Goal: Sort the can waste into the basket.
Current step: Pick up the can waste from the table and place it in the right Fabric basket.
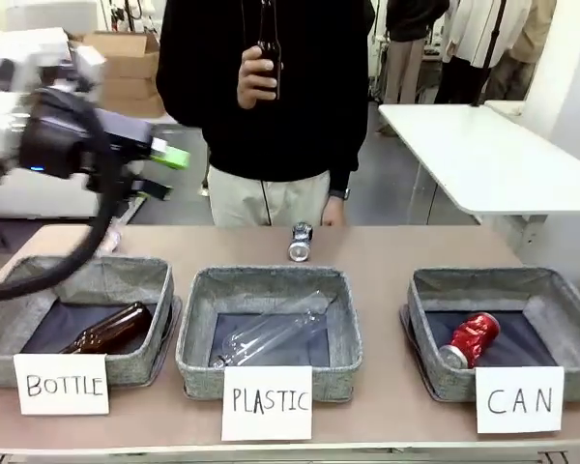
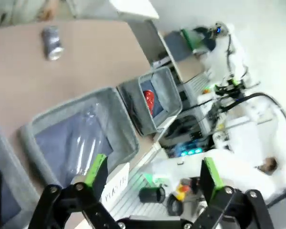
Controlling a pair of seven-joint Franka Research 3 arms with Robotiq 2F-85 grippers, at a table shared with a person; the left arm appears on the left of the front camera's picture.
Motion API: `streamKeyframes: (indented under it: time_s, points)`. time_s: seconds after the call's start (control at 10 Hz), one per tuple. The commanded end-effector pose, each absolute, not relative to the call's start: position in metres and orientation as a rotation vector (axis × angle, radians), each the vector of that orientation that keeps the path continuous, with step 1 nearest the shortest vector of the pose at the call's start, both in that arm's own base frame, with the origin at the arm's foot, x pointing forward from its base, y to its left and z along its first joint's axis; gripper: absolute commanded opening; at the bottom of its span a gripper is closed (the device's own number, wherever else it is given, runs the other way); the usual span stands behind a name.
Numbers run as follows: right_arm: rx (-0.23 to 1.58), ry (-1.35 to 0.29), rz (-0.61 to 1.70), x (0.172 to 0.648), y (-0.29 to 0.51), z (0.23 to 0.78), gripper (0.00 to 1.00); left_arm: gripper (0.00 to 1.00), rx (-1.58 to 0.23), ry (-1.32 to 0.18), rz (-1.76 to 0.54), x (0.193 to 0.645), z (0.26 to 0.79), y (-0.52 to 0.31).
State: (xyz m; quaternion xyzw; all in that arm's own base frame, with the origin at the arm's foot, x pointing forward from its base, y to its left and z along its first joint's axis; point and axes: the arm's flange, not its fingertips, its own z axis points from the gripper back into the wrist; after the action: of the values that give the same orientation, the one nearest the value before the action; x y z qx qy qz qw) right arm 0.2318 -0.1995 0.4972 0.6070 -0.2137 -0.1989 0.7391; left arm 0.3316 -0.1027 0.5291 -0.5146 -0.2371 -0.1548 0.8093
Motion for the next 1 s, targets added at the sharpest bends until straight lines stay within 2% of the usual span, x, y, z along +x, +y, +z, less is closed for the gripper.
streamKeyframes:
  time_s: [0.0,0.2,0.4,0.5,0.6,0.9]
  points:
    - [1.388,-0.344,-0.383,0.286,-0.089,0.509,1.0,1.0,-1.269,-0.465,-0.18,0.327,0.511,-0.041]
    - [1.342,-0.153,-0.262,0.313,0.011,0.515,1.0,1.0,-1.391,-0.52,-0.072,0.315,0.487,0.02]
    - [1.267,-0.036,-0.228,0.318,0.073,0.495,1.0,1.0,-1.464,-0.466,-0.095,0.31,0.464,0.047]
    - [1.199,-0.093,-0.219,0.307,0.072,0.49,1.0,0.99,-1.376,-0.497,-0.055,0.337,0.499,0.042]
    - [1.293,-0.058,-0.197,0.335,0.062,0.516,1.0,0.99,-1.376,-0.497,-0.055,0.337,0.499,0.042]
    - [1.293,-0.058,-0.197,0.335,0.062,0.516,1.0,0.99,-1.376,-0.497,-0.055,0.337,0.499,0.042]
